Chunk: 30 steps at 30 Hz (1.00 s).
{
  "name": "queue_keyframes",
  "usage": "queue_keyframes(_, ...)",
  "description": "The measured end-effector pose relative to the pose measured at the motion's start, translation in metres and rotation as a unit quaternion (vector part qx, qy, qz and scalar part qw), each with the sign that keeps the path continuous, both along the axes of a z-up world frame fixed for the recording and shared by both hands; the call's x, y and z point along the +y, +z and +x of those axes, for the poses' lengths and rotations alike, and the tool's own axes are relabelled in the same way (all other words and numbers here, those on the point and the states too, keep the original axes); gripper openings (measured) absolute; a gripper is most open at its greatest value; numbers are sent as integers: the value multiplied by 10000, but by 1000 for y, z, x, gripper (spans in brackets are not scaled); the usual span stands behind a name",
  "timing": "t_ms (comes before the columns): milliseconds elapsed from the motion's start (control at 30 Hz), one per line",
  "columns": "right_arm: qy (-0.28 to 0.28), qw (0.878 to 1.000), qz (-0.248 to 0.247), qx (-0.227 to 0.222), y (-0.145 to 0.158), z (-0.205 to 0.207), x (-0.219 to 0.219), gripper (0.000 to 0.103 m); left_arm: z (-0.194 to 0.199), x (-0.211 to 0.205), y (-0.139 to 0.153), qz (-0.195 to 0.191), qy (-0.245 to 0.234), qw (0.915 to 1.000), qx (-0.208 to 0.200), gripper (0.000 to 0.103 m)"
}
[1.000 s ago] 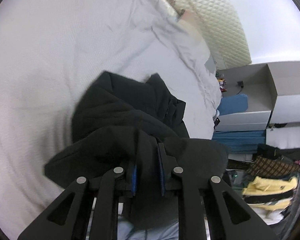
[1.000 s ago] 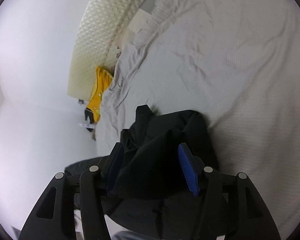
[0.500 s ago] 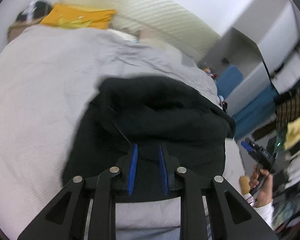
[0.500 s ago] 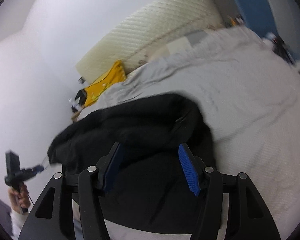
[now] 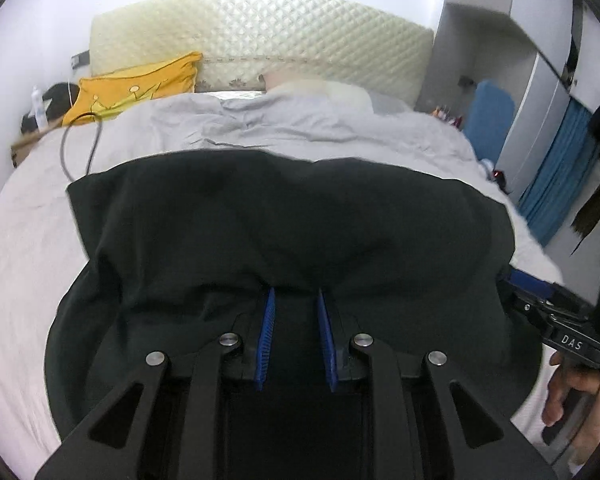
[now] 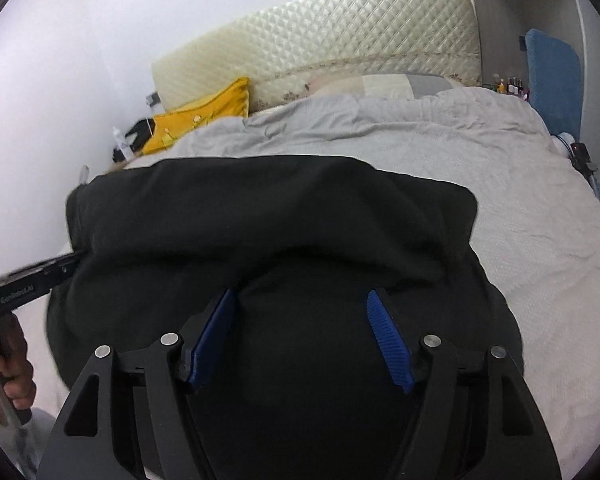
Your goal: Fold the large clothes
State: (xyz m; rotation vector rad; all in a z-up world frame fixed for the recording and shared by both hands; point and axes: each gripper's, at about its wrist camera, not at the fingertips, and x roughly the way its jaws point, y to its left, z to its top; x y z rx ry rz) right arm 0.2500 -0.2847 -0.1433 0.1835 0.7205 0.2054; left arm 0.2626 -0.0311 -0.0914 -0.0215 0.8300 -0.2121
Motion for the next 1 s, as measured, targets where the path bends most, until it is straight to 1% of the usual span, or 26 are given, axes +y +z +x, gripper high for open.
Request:
queue_keyframes(100, -23, 10000, -14, -10, -7, 18, 1, 70, 19, -11, -9, 227, 20, 9997, -4, 22)
queue_keyframes(233, -105, 9999, 2, -47, -11, 39, 0, 71, 50, -17, -19, 322, 3, 9995, 19, 22)
queue_keyframes(367, -141, 9998, -152, -40, -14, 65, 5, 72, 93, -17, -29, 262, 8, 9996, 132, 22)
queue_keyframes(500, -169, 9995, -249, -7, -19, 92, 9, 73, 122, -19, -40, 327, 64, 9994, 132, 22)
queue_keyframes(700, -279, 9989, -368, 33, -29, 127, 13, 75, 164, -23, -57, 311, 195, 9990, 262, 21)
queue_keyframes(867, -340, 9985, -421, 83, -36, 157, 13, 76, 192, -29, -68, 470, 311, 9977, 380, 21)
queue_keyframes(1000, -338, 9983, -417, 234, -38, 167, 10, 76, 199, -29, -67, 519, 296, 9970, 501, 21)
